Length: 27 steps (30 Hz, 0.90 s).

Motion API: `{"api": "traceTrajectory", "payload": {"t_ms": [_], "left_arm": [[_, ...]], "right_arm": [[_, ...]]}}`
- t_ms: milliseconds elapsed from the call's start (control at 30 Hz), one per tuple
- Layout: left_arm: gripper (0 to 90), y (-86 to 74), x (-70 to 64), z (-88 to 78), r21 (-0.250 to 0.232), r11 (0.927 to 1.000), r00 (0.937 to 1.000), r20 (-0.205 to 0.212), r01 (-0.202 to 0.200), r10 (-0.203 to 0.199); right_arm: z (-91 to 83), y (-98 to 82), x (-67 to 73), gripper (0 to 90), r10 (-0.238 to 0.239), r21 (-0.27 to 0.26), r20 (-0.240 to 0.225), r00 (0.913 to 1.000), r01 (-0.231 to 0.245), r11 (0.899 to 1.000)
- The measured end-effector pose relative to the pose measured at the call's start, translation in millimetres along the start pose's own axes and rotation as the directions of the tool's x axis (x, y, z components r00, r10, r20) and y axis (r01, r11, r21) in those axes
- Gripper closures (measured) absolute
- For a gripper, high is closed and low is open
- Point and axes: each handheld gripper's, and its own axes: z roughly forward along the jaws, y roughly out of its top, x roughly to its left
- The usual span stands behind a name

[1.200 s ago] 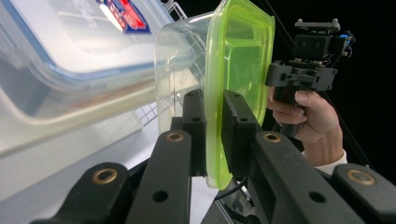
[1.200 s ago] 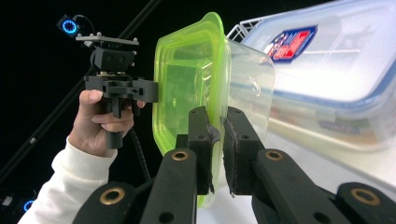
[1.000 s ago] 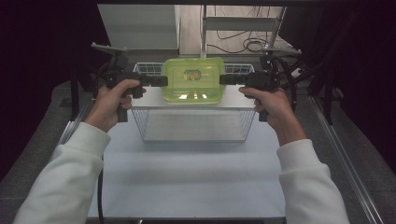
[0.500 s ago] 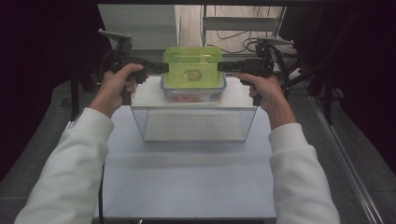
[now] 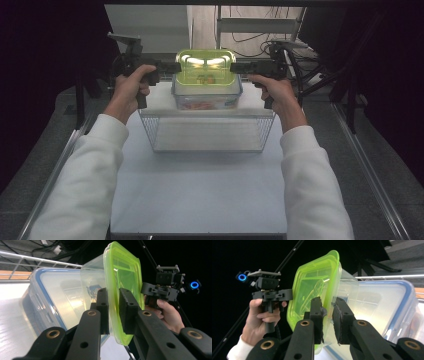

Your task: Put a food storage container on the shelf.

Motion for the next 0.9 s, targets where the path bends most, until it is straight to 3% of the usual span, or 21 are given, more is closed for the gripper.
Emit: {"api": "traceTrajectory", "payload": {"t_ms": [200,467,533,633,700,900], "left_arm": [[72.5,-2.6,8.3,6.4,-0.028,0.9989,0.9993,0.002,0.038,-0.038],[65.0,-2.2,11.7,11.4,-0.032,0.9987,0.9992,-0.001,0.041,-0.041],[56.4,-1.8,12.2,11.6,-0.033,0.9988,0.9994,-0.002,0.035,-0.035],[40.7,-2.0,12.2,10.4,-0.048,0.9985,0.9997,0.003,0.025,-0.025],[35.0,-2.6,10.6,8.1,-0.055,0.9984,0.9999,-0.008,0.011,-0.012],[29.3,-6.2,-0.3,-7.6,-0.086,0.9948,0.9983,-0.027,-0.054,0.052]], "right_arm": [[6.7,-1.6,-4.5,70.7,0.025,-0.024,0.036,0.9990,-0.025,0.999],[9.5,-2.4,-6.1,66.2,0.036,-0.051,0.055,0.9978,-0.034,0.998],[8.3,-2.0,-5.8,61.3,0.032,-0.062,0.080,0.9963,-0.027,0.998],[5.2,-2.0,-6.7,55.8,0.036,-0.083,0.083,0.9959,-0.029,0.996],[2.3,-1.6,-5.7,53.5,0.030,-0.097,0.088,0.9956,-0.022,0.995],[-8.4,-3.8,4.2,51.2,-0.009,-0.101,0.068,0.9976,0.016,0.995]]}}
